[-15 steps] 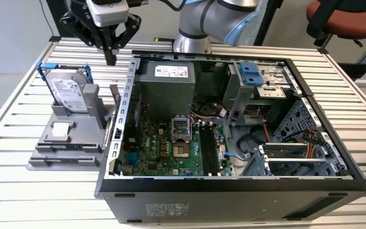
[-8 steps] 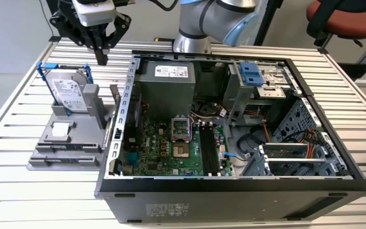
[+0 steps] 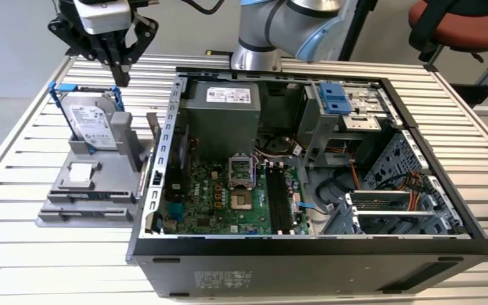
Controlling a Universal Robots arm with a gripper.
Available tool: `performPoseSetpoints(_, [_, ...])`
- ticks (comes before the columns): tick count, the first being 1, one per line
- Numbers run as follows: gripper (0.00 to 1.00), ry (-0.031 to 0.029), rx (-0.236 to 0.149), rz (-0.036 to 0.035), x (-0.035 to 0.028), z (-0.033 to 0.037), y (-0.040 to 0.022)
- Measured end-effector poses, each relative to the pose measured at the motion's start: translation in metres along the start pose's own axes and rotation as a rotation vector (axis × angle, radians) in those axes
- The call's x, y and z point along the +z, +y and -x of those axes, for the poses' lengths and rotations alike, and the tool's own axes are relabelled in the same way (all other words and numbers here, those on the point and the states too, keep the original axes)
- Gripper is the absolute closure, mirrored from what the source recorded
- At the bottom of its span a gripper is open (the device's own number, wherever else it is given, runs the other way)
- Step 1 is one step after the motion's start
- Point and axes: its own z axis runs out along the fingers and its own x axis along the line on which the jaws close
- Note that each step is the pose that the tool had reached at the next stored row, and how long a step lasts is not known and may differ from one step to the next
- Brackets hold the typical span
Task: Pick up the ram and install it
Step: 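Reach for the ram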
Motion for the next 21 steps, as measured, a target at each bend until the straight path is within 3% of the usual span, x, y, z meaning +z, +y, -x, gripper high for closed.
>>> performPoseSetpoints(21, [1.0,0.0001,-0.001,0.0,-0.0011,-0.0517,-0.0036])
